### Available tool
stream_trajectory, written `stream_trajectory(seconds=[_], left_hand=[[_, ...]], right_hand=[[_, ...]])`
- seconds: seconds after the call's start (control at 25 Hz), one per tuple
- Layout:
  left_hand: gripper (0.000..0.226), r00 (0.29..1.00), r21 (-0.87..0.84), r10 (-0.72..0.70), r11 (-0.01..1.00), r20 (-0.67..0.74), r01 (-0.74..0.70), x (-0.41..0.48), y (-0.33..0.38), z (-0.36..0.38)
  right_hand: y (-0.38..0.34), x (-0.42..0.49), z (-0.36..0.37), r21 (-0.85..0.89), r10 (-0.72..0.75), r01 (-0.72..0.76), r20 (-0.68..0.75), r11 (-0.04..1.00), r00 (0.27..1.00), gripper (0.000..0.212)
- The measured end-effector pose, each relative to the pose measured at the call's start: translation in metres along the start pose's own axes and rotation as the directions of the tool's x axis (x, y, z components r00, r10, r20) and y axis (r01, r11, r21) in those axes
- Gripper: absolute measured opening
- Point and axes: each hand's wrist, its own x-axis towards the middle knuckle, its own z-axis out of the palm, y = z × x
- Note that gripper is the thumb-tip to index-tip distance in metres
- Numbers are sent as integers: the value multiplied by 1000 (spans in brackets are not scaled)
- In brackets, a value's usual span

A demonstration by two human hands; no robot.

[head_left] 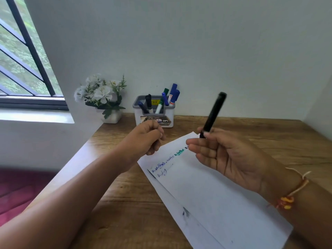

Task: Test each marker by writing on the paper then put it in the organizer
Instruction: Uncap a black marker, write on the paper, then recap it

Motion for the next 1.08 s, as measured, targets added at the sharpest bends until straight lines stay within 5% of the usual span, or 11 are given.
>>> stream_trajectory(seconds=[0.16, 0.24, 0.48, 1.08], left_hand=[[15, 995, 529, 40, 845, 86, -79, 5, -5, -5], [14, 983, 631, 6, 766, 182, -122, 5, -4, -6], [19, 967, 631, -10, 760, 255, -158, 4, -5, -6], [19, 961, 480, -73, 875, 268, -68, 7, -10, -10]], right_hand=[[15, 3, 7, -397, -124, 94, -50, 913, 991, 35], [20, 6, 12, -565, -220, 163, -34, 809, 975, 30], [37, 10, 17, -765, -245, 172, 19, 621, 969, 7], [52, 12, 21, -775, -261, 96, -91, 624, 961, 11]])
